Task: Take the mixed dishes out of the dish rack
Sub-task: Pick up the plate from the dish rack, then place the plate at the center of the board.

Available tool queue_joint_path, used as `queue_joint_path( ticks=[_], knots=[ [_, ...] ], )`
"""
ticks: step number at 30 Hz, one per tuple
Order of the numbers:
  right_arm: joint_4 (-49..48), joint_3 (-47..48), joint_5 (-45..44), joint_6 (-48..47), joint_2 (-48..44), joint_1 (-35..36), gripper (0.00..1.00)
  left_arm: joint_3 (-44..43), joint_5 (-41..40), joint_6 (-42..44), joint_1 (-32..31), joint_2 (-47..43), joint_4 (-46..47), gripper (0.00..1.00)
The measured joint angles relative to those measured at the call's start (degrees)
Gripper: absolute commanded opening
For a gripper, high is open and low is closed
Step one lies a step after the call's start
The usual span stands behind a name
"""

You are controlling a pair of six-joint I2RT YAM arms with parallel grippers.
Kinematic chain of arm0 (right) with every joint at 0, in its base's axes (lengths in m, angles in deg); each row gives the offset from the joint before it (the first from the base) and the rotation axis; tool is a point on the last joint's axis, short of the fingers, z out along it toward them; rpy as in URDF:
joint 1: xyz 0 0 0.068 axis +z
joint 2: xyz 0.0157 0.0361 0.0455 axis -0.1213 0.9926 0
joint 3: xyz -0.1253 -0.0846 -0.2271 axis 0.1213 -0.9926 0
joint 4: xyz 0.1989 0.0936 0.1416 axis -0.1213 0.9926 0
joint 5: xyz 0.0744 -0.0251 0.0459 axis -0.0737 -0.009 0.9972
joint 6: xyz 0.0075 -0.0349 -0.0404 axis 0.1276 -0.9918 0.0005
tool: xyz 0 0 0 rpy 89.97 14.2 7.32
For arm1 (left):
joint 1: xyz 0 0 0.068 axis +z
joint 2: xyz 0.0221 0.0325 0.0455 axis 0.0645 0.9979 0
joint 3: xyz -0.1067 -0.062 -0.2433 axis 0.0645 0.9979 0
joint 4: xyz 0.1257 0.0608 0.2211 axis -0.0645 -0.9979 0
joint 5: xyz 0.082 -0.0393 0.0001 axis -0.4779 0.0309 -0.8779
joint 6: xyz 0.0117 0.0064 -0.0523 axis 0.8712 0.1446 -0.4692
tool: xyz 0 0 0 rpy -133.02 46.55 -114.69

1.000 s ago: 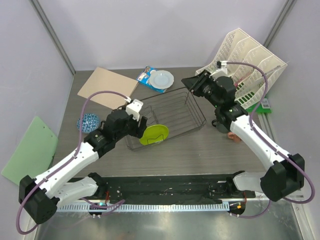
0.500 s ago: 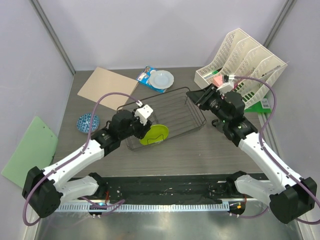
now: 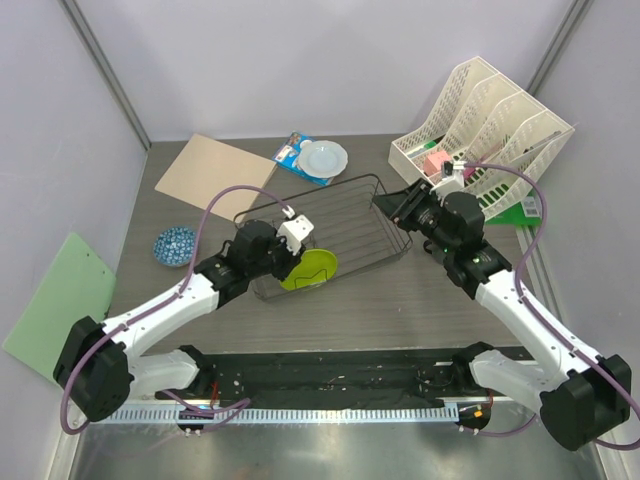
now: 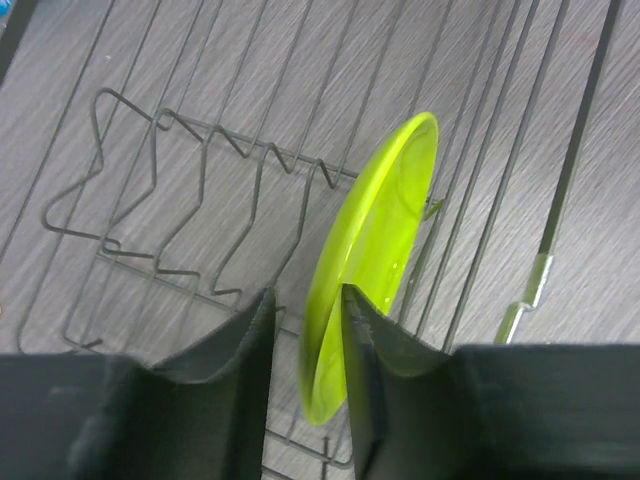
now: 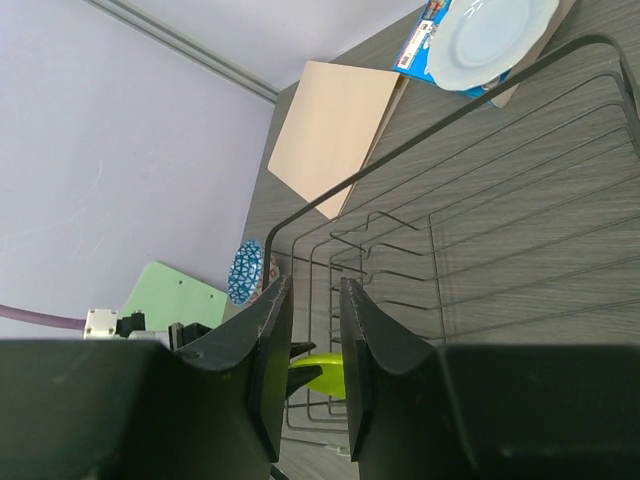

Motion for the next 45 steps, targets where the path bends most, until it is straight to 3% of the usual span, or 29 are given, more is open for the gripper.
queue_joint_path(
  ticks=[5,19,28,32,38,41,45],
  knots=[
    [-0.4,-0.3,0.2,0.2,1.0,0.0,0.31,0.3,0.7,0.6,0.0,-0.5,0.0,0.00],
    [-0.2,-0.3,0.1,0.8,2.0,0.0,0.31,0.3,0.8,1.7,0.1,-8.2,-2.0,0.00],
    [0.0,-0.3,-0.2,0.1,2.0,0.0,0.31,-5.2,0.6,-0.1,0.0,-15.2,-5.6,0.00],
    [0.8,-0.1,-0.6,-1.2,2.0,0.0,0.36,-10.7,-0.1,-4.0,0.0,-13.9,-7.6,0.00],
    [6.0,3.6,-1.3,-4.6,0.8,0.0,0.60,-24.5,-5.2,-16.4,0.0,-5.0,-15.3,0.00],
    [7.2,5.1,-1.1,-5.7,-1.1,0.0,0.64,-30.4,-5.9,-22.8,0.2,-0.1,-18.4,0.00],
    [7.6,5.4,0.1,-6.3,-3.2,0.0,0.65,-30.9,-2.7,-31.0,1.5,1.9,-18.9,0.00]
  ],
)
